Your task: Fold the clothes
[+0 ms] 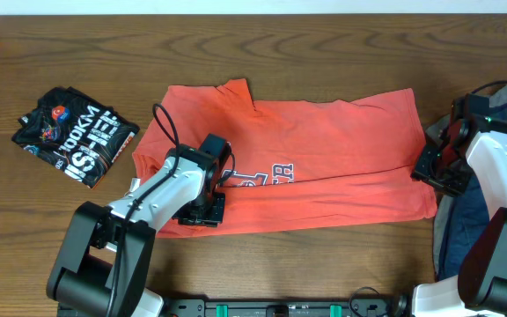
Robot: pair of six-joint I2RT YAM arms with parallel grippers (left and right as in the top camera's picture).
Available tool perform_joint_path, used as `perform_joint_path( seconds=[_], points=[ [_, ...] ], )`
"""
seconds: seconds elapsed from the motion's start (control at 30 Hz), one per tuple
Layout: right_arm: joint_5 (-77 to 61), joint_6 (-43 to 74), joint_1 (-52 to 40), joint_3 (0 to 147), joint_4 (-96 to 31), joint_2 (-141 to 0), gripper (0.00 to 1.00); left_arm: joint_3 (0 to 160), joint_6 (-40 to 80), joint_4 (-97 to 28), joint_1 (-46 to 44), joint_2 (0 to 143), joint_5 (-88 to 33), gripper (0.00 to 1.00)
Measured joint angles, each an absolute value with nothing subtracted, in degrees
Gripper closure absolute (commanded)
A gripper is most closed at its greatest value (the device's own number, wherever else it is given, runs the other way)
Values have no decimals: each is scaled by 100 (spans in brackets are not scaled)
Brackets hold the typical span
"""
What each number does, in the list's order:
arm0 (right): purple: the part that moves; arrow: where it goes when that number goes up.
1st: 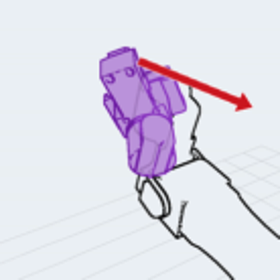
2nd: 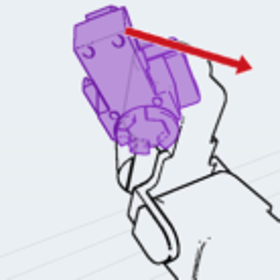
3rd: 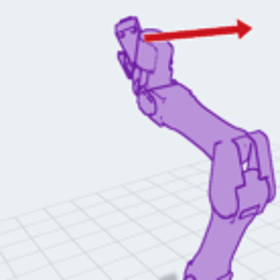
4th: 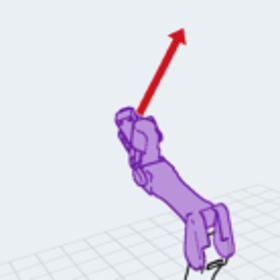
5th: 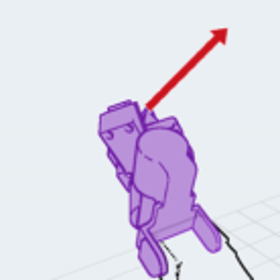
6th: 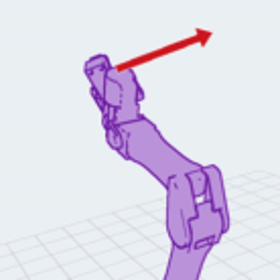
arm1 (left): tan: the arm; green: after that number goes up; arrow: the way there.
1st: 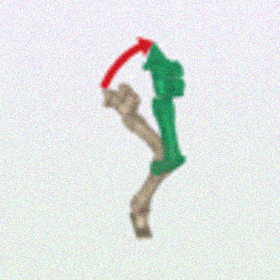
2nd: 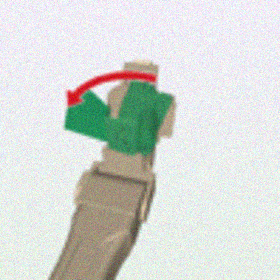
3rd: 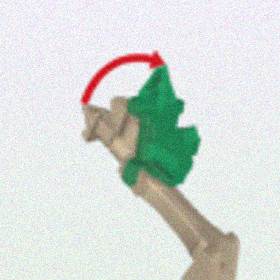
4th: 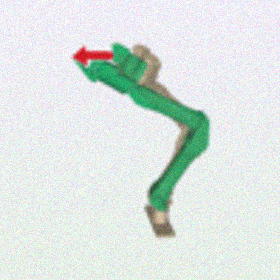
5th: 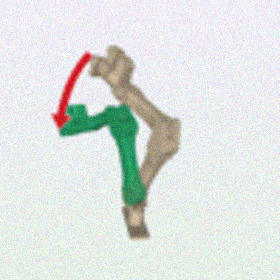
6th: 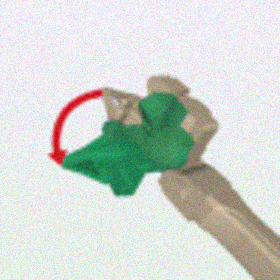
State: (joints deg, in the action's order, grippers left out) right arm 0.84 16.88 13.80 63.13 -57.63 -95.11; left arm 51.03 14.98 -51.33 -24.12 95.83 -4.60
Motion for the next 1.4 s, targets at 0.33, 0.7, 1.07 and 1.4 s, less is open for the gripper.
perform_joint_path(
  seconds=[0.33, 0.7, 1.07, 1.4],
  points=[
    [84, 1688, 1380, 6313, -5800, -9511, 52, 4895, 1498, -4993, -2412, 9583, -473, 67],
    [84, 1688, 1380, 6313, -5804, -9511, 53, 4847, 1500, -4978, -2412, 9579, -515, 94],
    [97, 1688, 1380, 6311, -5749, -9511, 50, 5728, 1498, -5706, -2412, 9579, -32, 93],
    [104, 1671, 1380, 6300, -5714, -9511, 50, 5795, 1500, -5835, -2412, 9579, 78, 92]
  ],
)
